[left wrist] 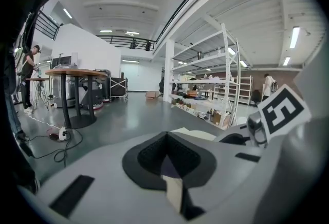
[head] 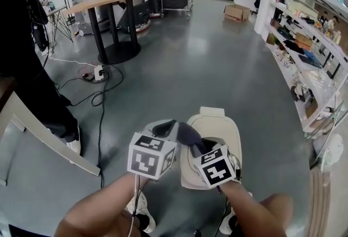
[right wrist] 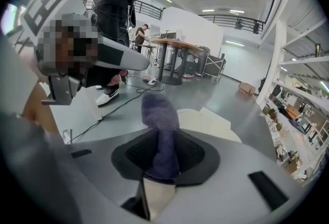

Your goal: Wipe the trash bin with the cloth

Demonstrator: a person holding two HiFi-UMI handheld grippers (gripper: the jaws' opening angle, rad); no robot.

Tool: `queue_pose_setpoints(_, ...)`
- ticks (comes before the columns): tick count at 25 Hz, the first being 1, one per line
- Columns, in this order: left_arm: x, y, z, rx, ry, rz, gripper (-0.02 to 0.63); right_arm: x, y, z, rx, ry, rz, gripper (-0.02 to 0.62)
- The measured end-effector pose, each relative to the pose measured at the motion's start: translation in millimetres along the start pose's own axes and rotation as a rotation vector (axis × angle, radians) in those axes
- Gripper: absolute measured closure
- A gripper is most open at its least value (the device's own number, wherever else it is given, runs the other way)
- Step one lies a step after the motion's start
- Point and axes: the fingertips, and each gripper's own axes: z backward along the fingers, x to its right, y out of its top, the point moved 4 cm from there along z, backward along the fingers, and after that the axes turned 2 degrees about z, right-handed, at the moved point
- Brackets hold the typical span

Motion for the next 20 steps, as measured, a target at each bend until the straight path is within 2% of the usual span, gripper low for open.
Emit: queue_pose_setpoints(20, 7.6, 7.7, -10.4, 0.011, -0.004, 0.007, 0.607, 48.5, -38.9, 26.5, -0.033, -0.092, -0.068, 0.497)
